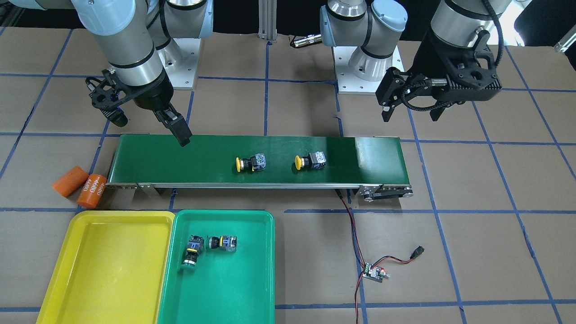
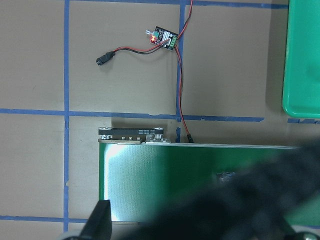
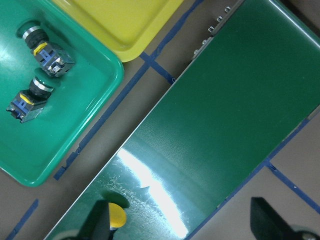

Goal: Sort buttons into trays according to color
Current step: 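Release the button and move the right gripper back over the belt, then lower the right gripper onto the yellow button on the belt and grasp it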

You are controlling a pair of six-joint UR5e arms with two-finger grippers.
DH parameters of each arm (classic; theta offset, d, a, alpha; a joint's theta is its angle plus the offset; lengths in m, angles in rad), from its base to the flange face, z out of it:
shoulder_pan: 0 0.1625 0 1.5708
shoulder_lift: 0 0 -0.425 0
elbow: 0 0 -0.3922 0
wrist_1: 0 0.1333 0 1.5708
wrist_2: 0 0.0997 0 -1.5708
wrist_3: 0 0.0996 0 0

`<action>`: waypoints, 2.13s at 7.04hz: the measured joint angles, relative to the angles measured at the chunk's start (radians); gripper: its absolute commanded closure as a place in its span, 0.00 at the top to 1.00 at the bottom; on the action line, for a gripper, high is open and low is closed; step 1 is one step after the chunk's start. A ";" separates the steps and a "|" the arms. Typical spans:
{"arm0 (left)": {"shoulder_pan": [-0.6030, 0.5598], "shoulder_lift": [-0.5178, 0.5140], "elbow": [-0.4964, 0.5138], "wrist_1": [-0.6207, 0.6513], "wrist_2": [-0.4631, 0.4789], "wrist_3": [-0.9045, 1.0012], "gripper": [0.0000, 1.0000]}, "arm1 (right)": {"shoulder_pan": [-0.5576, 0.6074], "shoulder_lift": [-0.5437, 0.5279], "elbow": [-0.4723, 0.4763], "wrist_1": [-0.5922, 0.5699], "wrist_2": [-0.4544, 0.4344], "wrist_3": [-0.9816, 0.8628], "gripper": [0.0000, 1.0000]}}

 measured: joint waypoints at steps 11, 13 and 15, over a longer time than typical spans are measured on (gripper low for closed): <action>-0.001 -0.001 0.001 0.000 0.000 0.000 1.00 | 0.140 0.224 0.067 -0.264 0.013 0.447 1.00; -0.001 0.000 0.001 0.000 -0.001 0.000 1.00 | 0.140 0.242 0.076 -0.291 0.012 0.450 1.00; -0.001 0.000 0.001 0.000 -0.001 0.000 1.00 | 0.141 0.246 0.089 -0.293 0.011 0.448 0.51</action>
